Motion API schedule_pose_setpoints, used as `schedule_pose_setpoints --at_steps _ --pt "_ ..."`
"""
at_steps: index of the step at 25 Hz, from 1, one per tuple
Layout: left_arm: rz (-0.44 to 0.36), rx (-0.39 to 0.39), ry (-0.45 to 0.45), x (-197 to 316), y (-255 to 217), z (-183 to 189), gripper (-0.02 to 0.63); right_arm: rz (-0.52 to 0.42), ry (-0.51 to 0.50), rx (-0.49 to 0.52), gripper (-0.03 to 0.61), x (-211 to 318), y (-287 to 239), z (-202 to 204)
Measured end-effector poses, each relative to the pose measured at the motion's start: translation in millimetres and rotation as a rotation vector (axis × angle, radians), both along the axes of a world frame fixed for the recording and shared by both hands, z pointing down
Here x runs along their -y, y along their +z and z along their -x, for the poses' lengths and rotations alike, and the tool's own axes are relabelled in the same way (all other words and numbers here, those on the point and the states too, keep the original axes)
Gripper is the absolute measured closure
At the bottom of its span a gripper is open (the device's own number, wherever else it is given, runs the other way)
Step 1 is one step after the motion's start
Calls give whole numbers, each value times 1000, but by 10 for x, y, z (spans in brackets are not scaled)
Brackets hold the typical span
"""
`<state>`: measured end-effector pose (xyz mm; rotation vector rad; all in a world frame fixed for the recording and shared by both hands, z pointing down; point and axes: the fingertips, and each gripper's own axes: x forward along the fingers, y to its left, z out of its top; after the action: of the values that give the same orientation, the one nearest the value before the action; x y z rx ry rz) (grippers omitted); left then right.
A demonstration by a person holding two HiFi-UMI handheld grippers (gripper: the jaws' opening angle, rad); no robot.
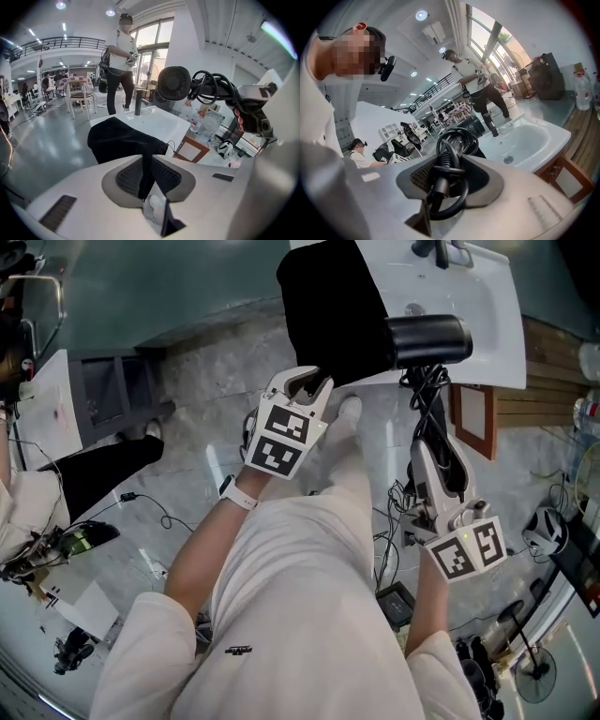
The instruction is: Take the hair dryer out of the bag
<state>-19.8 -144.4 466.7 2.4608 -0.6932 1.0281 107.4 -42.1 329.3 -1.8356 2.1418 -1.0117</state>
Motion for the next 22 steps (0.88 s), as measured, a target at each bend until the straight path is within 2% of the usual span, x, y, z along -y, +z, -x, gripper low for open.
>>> schedule_pose_setpoints --at_steps 2,9,22 --pt "-8 -21 -31 5 -117 59 607 -10 6 -5 411 20 -45 21" --pt "-62 -110 -117 -3 -695 334 607 -66 26 2 411 64 -365 149" --pt "-246 -282 -234 45 -1941 826 607 -227 74 -48 413 245 -1136 224"
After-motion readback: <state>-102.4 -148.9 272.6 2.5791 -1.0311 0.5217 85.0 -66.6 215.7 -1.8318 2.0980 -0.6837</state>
